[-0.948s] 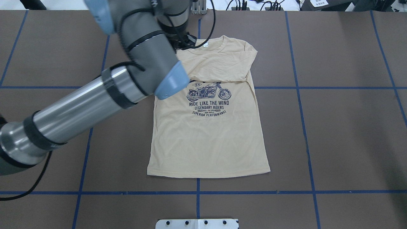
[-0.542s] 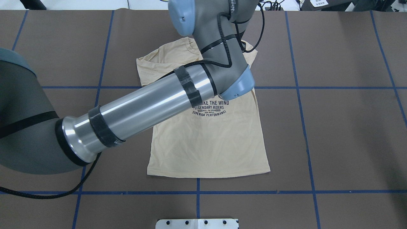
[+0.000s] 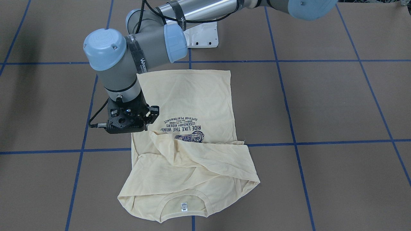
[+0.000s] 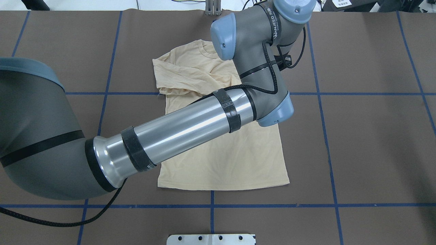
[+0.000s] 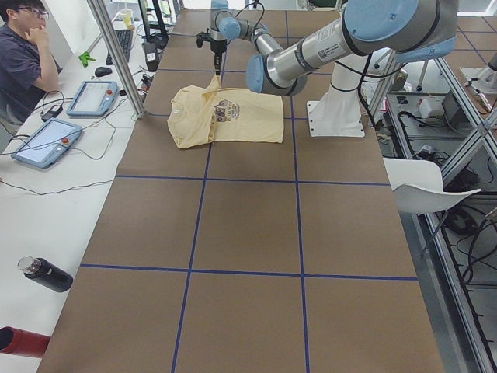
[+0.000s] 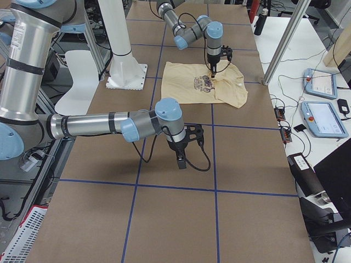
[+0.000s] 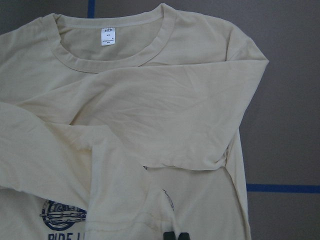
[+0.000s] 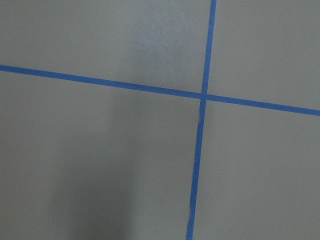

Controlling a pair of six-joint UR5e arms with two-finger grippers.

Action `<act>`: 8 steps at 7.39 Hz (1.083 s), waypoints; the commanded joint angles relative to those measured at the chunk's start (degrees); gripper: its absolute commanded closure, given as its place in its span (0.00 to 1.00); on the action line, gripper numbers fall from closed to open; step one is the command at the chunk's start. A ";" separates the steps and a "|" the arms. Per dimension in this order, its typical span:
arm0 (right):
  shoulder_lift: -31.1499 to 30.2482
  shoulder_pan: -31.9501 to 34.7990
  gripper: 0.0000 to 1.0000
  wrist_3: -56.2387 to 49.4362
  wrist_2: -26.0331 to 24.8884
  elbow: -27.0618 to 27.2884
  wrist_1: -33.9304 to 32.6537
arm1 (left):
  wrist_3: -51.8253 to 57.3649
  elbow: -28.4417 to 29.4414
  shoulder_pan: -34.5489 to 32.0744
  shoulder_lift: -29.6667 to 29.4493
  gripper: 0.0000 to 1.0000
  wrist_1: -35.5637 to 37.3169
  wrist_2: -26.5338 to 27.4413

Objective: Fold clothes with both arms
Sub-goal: 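Carry the sleeve cuff across the shirt front with the left gripper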

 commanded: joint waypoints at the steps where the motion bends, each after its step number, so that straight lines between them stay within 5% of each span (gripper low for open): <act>1: 0.65 0.00 0.00 2.41 0.09 0.68 0.09 | 0.61 -0.65 0.26 -0.93 0.00 -1.47 -0.32; 3: 2.58 -0.17 0.00 7.94 2.27 2.00 0.26 | 5.70 -6.86 0.26 2.30 0.00 -0.16 -0.41; 6: 3.29 -9.98 0.00 25.67 2.20 10.59 0.17 | 11.85 -41.92 0.08 29.03 0.00 4.40 -0.77; 8: 2.94 -19.11 0.00 38.83 -2.25 12.20 6.89 | 14.50 -64.02 0.34 48.91 0.00 4.33 -0.24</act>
